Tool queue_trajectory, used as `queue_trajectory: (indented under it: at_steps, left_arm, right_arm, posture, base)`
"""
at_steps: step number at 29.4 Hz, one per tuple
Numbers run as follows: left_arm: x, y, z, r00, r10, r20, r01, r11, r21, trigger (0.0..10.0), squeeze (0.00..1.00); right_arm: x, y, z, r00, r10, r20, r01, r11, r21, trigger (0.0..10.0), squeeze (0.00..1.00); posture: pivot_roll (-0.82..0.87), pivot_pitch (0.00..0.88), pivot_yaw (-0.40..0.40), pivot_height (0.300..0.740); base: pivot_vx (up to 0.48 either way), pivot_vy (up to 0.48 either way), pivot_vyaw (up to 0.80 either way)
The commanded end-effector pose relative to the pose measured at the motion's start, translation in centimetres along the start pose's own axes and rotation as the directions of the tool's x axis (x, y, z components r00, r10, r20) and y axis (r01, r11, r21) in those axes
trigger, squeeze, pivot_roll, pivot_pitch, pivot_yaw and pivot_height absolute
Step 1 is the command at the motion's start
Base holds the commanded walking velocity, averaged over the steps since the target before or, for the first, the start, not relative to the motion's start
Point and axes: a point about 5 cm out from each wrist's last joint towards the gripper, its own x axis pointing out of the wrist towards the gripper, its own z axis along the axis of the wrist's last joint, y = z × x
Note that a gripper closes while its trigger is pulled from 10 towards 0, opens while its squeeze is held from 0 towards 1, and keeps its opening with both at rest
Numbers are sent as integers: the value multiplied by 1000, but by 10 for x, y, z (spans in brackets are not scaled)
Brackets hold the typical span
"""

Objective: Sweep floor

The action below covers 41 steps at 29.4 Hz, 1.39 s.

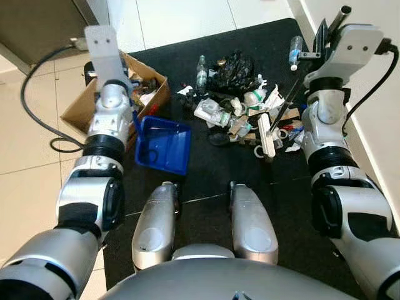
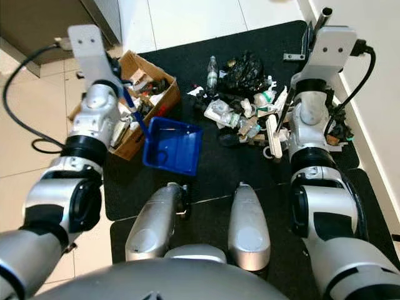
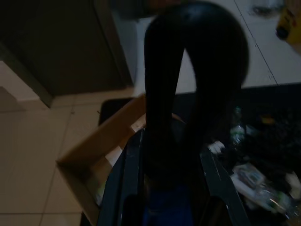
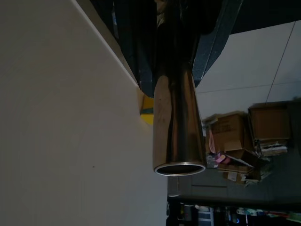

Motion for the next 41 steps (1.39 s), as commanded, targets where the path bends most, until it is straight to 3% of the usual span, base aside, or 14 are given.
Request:
queue_trajectory:
  at_steps: [1, 8, 10, 13, 16, 19, 22, 29, 34, 35, 41]
  left_arm:
    - [2, 7, 2, 999, 35, 10, -35, 999, 18, 10000, 0]
    - [2, 1, -7, 999, 30, -33, -30, 999, 11, 10000, 0]
    - [1, -10, -15, 997, 3, -77, -3, 1000, 0, 10000, 0]
    - [0, -12, -16, 997, -2, -83, 1, 1000, -11, 10000, 0]
    - [-1, -19, -16, 995, -28, -92, 24, 999, -46, 10000, 0]
    - [-1, -37, -8, 992, -107, -67, 94, 981, -171, 10000, 0]
    - [0, -44, -3, 991, -131, -41, 121, 975, -188, 10000, 0]
    - [0, -50, -4, 990, -133, -51, 122, 976, -182, 10000, 0]
    - [-1, -52, -9, 988, -148, -48, 143, 984, -108, 10000, 0]
    - [0, -49, -8, 989, -147, -33, 144, 987, -74, 10000, 0]
    - [6, -33, 2, 992, -126, -2, 126, 991, -39, 10000, 0]
  right_arm:
    - [1, 3, 3, 1000, -1, 25, 1, 1000, 4, 10000, 0]
    - [3, 7, 5, 1000, 3, 30, -4, 1000, 10, 10000, 0]
    - [3, 5, 5, 1000, 0, 31, 0, 1000, 9, 10000, 0]
    - [3, 5, 4, 1000, -2, 31, 1, 1000, 8, 10000, 0]
    - [3, 3, 4, 1000, -6, 30, 6, 1000, 3, 10000, 0]
    - [3, -3, 3, 999, -24, 26, 24, 1000, -13, 10000, 0]
    - [3, -5, 2, 999, -31, 25, 32, 999, -21, 10000, 0]
    - [1, -8, 1, 999, -33, 25, 35, 998, -51, 10000, 0]
    - [0, -12, 2, 998, -46, 37, 48, 997, -61, 10000, 0]
    - [0, -16, 3, 998, -55, 44, 57, 996, -66, 10000, 0]
    - [-1, -28, 4, 995, -82, 55, 86, 993, -84, 10000, 0]
  posture:
    - [63, 102, 103, 740]
    - [58, 104, 105, 740]
    - [54, 107, 103, 740]
    - [47, 111, 102, 740]
    - [43, 114, 102, 740]
    - [33, 116, 102, 740]
    - [32, 116, 102, 740]
    - [18, 121, 108, 740]
    - [1, 129, 121, 740]
    - [4, 129, 123, 740]
    - [15, 126, 130, 740]
  base:
    - [0, 0, 0]
    - [0, 0, 0]
    - [0, 0, 0]
    - [0, 0, 0]
    - [0, 0, 0]
    - [0, 0, 0]
    - [0, 0, 0]
    - [0, 0, 0]
    - [0, 0, 0]
    - [0, 0, 0]
    - [0, 0, 0]
